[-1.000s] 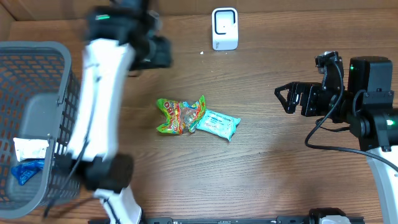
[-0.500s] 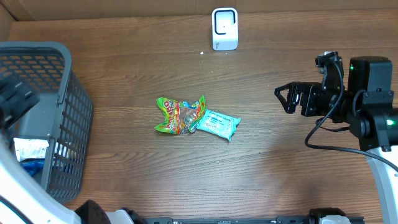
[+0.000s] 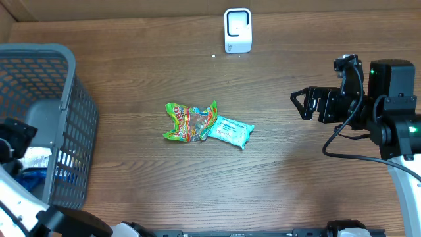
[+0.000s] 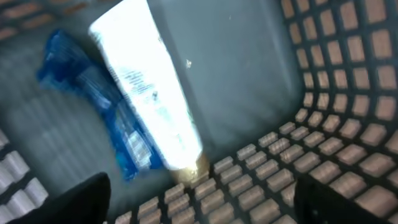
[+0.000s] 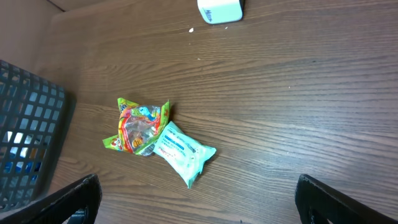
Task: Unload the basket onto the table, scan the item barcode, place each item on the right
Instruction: 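Reach into the basket and grasp the white tube with left gripper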
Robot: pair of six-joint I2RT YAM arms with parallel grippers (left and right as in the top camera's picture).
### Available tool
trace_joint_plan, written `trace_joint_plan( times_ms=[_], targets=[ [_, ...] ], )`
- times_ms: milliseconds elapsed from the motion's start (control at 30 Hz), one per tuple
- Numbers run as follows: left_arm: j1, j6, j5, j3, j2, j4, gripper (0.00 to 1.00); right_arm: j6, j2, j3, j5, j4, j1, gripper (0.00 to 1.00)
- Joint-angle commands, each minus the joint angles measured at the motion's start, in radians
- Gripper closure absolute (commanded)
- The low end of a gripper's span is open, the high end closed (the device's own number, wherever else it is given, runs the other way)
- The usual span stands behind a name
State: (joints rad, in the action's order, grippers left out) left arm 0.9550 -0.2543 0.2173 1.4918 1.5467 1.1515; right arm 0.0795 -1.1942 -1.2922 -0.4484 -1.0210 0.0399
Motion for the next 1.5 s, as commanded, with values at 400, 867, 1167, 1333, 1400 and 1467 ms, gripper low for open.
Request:
trace_joint_plan(
  times_ms=[400, 867, 1167, 1333, 1400, 1467],
  targets=[
    [-0.106, -0.068, -0.094, -0.317, 0.061, -0.325, 0.11, 0.002, 0.002, -0.016, -0.009, 0.004, 0.004, 0.0],
    [-0.177, -0.214, -0.203, -0.317, 0.283, -0.345, 0.14, 0.002, 0.002, -0.016, -0.009, 0.004, 0.004, 0.0],
    [-0.177, -0.213, -0.22, -0.315, 0.323, -0.354, 0.95, 0.002, 0.002, -0.016, -0.009, 0.004, 0.004, 0.0],
    [-0.177, -0.164, -0.188, -0.282, 0.32, -0.341, 0.96, 0.002, 0.002, -0.016, -0.009, 0.005, 0.004, 0.0],
    [-0.177, -0.13, -0.159, -0.251, 0.315, -0.322, 0.96, 0.002, 0.002, -0.016, -0.009, 0.004, 0.004, 0.0],
    [-0.177, -0.117, -0.14, -0.202, 0.305, -0.285, 0.96, 0.002, 0.002, -0.016, -0.009, 0.004, 0.004, 0.0]
  ],
)
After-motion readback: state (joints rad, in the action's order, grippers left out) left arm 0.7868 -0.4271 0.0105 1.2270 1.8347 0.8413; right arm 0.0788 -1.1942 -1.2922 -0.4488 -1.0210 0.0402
